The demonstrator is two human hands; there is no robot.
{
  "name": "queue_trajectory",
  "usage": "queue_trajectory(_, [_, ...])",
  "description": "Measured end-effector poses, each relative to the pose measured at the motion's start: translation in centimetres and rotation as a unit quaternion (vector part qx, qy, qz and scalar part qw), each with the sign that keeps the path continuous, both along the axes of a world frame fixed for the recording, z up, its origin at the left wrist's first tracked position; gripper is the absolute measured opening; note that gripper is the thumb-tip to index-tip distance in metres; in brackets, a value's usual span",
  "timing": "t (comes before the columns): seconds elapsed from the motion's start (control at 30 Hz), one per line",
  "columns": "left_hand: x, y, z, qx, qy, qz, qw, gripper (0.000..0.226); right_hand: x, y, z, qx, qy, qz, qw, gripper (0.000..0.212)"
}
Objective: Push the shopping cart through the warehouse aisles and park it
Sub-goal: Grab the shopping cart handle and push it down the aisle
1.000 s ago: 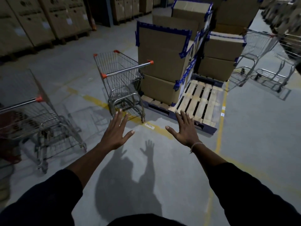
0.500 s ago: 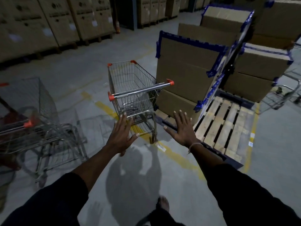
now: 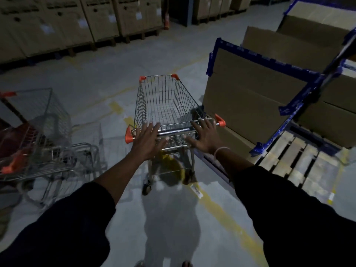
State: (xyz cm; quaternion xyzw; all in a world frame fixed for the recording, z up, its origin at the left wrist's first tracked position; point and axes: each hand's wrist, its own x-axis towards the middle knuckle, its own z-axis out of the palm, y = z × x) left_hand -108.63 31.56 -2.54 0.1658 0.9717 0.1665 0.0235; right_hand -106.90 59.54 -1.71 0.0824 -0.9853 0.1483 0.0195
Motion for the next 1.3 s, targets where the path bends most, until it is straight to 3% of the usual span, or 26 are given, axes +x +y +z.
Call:
queue_trajectory(0.13, [-4.5,1.0,-1.4,0.026,-0.122,0.063,0.99,0.121,-4.7,-0.3,-0.9,0.062,-0.085,0.012,0.994,0.122])
queue_trajectory(0.3, [-6.2,1.4,-2.7,-0.035,-0.172,0.076,0.982,0.107,-7.0,-1.1,-2.7,0.121,-0.076,0.018,0.99,0.129])
queue_trajectory(0.5, [-6.6,2.0,-2.2,-0.086,-0.11,0.075,0.987,0.128,-9.2,-1.1,-4.2,0.128,-0.073,0.032,0.989,0.084])
queue_trajectory(0.67, [-4.9,1.5,-2.3,-0.089,-0.084,0.083,0.989,0.119,-8.1,-1.8,-3.5,0.127,-0.102,0.046,0.986,0.091])
queue_trajectory(0.83, [-1.4,1.0,-0.6,-0.108,-0.088,0.071,0.988,0.088,-5.2,-2.6,-3.1,0.138,-0.127,0.052,0.981,0.066])
queue_trajectory(0.93, [0.1,0.3,-0.8,-0.11,-0.082,0.064,0.988,0.104,-3.1,-3.4,-2.8,0.14,-0.156,0.033,0.977,0.071])
queue_trajectory(1.0, [1.0,-0.2,-1.1,-0.115,-0.081,0.06,0.988,0.103,-1.6,-4.0,-2.5,0.143,-0.172,0.021,0.974,0.075])
queue_trajectory(1.17, [2.3,-1.8,-1.7,-0.121,-0.083,0.031,0.989,0.111,1.8,-5.4,-1.9,0.16,-0.173,0.017,0.972,0.062])
queue_trajectory(1.3, [4.0,-2.9,-1.1,-0.13,-0.104,-0.007,0.986,0.098,4.8,-6.6,-2.2,0.193,-0.139,0.003,0.971,0.056])
